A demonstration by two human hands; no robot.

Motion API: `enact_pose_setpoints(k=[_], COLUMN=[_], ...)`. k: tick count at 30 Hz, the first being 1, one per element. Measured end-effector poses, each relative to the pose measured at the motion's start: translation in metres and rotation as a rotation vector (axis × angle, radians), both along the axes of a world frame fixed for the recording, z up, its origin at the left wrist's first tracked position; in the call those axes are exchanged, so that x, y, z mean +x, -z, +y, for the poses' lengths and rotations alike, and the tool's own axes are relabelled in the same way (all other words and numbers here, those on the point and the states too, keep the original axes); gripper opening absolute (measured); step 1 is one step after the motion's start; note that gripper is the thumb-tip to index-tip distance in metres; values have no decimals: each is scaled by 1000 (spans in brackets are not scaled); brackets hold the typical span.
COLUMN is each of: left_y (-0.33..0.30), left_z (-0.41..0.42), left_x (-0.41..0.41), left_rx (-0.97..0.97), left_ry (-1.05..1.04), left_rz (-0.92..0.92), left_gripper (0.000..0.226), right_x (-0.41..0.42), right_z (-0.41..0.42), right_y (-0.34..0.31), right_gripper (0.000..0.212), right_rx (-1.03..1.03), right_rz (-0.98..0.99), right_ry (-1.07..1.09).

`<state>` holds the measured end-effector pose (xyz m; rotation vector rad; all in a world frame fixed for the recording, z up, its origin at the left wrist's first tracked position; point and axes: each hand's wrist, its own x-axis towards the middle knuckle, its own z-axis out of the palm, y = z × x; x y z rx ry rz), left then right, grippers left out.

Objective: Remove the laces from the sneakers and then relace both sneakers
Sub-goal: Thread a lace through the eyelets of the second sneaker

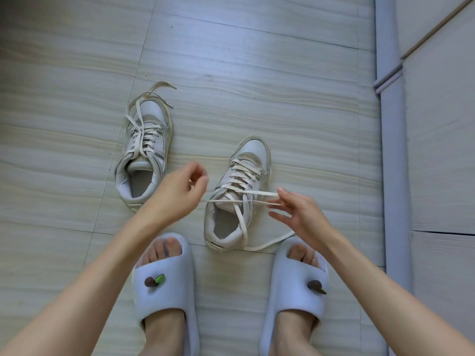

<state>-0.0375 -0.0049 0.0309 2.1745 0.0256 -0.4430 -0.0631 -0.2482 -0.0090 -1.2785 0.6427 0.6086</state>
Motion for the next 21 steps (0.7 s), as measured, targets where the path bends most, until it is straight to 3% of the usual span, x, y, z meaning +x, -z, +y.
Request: enact_pose_setpoints(k=[1,3,5,10,14,15,18,21], left_y=[3,9,9,-11,-30,-33,-30,-19], left_z=[6,11,7,-7,-9,-5,6,8], left_x=[-3,-10,-12,-3,5,9,15,10], left_rx=[141,309,368,-211,-994,-1072,-890,-615], left_ry=[143,362,442,137,-222,-290,-409,-374], left_rz=[-37,71,143,13,180,169,93,118], left_gripper=[9,20,21,22,20,20,27,30], right_x=[-1,-6,-15,-36,-33,-29,-19,-9], right_z=[0,7,19,56,71,72,71,57], right_y=[1,4,5,7,12,13,12,9], right_gripper=[26,22,22,68,74,69,61,51], right_rx=[-81,-241,-320,-556,-626,-633,-673,-772], right_rz=[-17,-62,-71,-135,-222,-219,-183,-172], right_ry=[3,-61,-111,-358,-492,-482,-452,-418])
